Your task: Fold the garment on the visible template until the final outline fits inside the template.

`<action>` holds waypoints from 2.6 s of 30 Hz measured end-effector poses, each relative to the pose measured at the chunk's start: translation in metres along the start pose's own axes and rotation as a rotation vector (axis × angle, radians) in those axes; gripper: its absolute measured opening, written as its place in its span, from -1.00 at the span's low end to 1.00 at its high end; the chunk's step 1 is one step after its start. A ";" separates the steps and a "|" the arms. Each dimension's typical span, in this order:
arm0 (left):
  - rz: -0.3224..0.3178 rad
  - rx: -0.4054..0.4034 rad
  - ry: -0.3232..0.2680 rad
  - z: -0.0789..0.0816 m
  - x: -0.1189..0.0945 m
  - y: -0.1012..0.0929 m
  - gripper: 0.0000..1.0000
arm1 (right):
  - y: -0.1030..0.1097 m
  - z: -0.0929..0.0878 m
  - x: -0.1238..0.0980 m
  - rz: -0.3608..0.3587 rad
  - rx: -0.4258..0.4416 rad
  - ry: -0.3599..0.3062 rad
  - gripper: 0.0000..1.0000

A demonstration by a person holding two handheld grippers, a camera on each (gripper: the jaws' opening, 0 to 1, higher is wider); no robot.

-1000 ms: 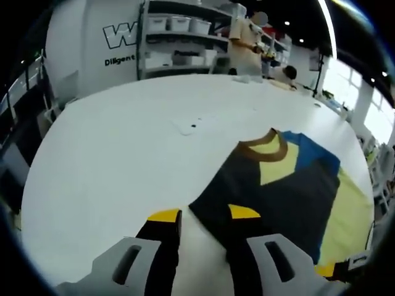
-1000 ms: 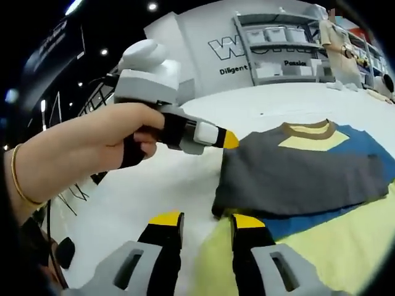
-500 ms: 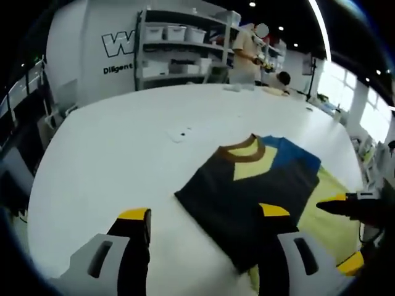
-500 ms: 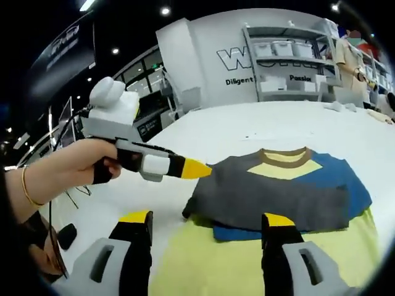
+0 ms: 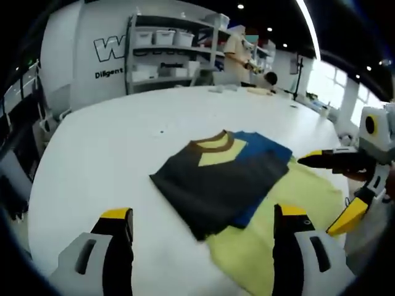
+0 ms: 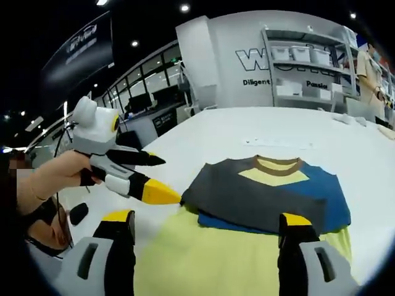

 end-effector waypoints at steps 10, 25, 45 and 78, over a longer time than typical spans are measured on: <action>-0.057 0.022 0.029 -0.025 -0.027 -0.027 0.84 | -0.027 -0.019 -0.040 0.029 -0.073 0.058 0.98; -0.010 0.052 0.074 -0.059 -0.063 -0.043 0.71 | -0.075 -0.053 -0.099 0.007 -0.074 0.151 0.98; -0.022 -0.073 0.198 -0.117 -0.088 -0.081 0.23 | -0.108 -0.115 -0.140 -0.027 -0.042 0.283 0.63; 0.088 -0.190 0.337 -0.157 -0.097 -0.097 -0.56 | -0.122 -0.163 -0.169 -0.175 0.028 0.394 -0.43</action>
Point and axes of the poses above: the point that each gripper's makers call its tool centre point, and the gripper's own axes: x roughly forward along the fingers, y roughly to its left, z roughly out of its top, the point moved 7 cm from there along -x, roughly backward along the fingers, and after that the axes turned 4 degrees about -x, right-handed, at the moved point
